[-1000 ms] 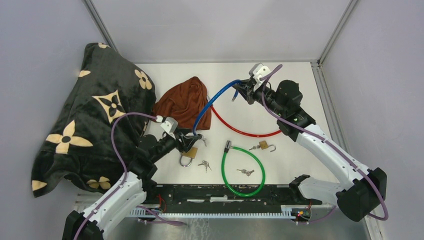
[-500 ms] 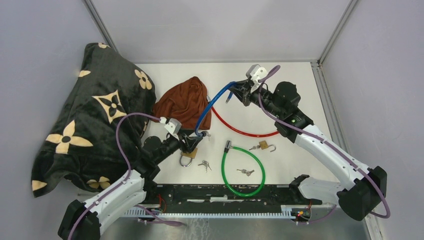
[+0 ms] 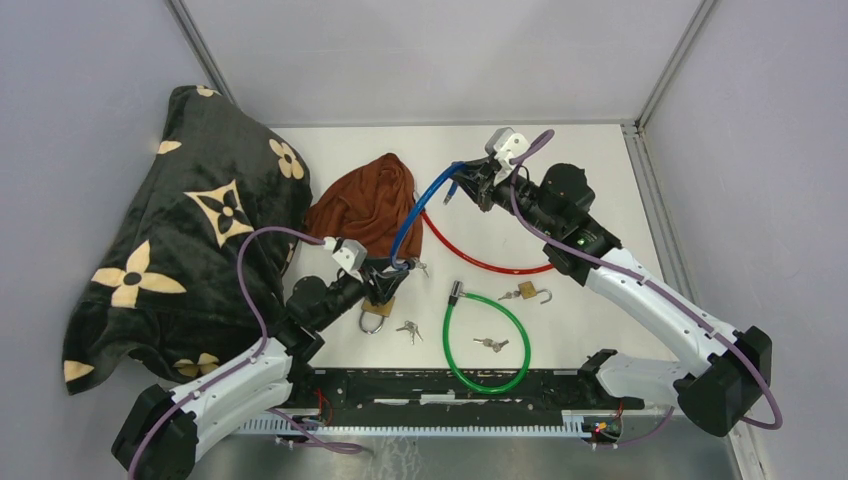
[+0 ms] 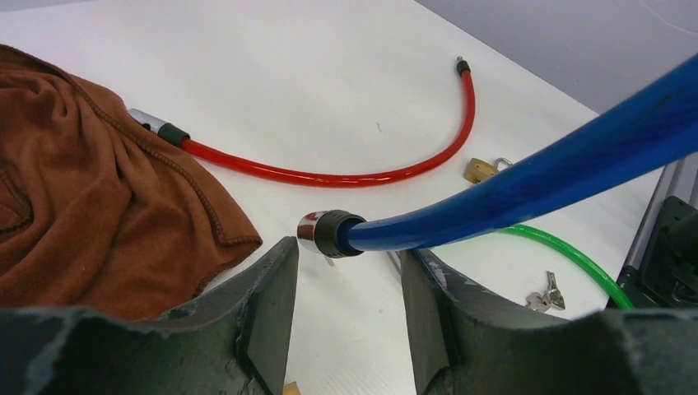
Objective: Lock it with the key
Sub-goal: Lock the lock.
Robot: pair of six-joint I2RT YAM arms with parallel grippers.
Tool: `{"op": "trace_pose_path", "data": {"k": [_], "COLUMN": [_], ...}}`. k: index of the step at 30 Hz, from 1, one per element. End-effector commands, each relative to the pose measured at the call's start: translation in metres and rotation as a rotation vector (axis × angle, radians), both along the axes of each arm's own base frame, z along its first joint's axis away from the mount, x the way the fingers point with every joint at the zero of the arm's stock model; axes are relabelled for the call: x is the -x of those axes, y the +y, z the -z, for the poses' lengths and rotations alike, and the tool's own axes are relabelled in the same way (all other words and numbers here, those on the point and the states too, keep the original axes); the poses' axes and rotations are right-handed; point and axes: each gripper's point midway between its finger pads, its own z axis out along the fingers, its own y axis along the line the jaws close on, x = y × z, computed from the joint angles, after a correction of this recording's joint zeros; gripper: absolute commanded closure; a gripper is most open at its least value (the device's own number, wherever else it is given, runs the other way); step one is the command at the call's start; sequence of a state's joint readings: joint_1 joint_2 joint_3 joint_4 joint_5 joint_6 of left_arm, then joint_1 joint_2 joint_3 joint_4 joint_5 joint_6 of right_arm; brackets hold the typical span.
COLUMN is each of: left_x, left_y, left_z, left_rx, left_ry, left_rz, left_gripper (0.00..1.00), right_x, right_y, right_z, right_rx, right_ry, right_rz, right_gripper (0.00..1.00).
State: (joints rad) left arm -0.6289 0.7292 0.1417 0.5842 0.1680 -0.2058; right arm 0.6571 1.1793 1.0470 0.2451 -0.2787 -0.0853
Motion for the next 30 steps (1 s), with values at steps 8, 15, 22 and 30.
{"op": "trace_pose_path", "data": {"k": [8, 15, 22, 30], "left_x": [-0.009, -0.016, -0.008, 0.104], "left_y": [0.003, 0.012, 0.012, 0.01], "left_z": [-0.04, -0.047, -0.095, -0.221], "left_rx": [-0.008, -0.029, 0.102, 0.179], "left_ry": [-0.251, -0.318, -0.345, -0.91], "left_rz": [-0.03, -0.09, -0.068, 0.326], "left_gripper": [0.4, 0.51, 0.98, 0.98], "right_x": [0.009, 0.015, 0.042, 0.131], "right_y": [0.007, 0.013, 0.027, 0.016], "right_z": [-0.055, -0.059, -0.066, -0.127], "right_rx": [-0.129, -0.129, -0.12, -0.301], "right_ry": [-0.073, -0.077, -0.054, -0.115], "right_rz": [-0.038, -0.061, -0.181, -0.511], "right_gripper": [1.0, 1.0, 1.0, 1.0]}}
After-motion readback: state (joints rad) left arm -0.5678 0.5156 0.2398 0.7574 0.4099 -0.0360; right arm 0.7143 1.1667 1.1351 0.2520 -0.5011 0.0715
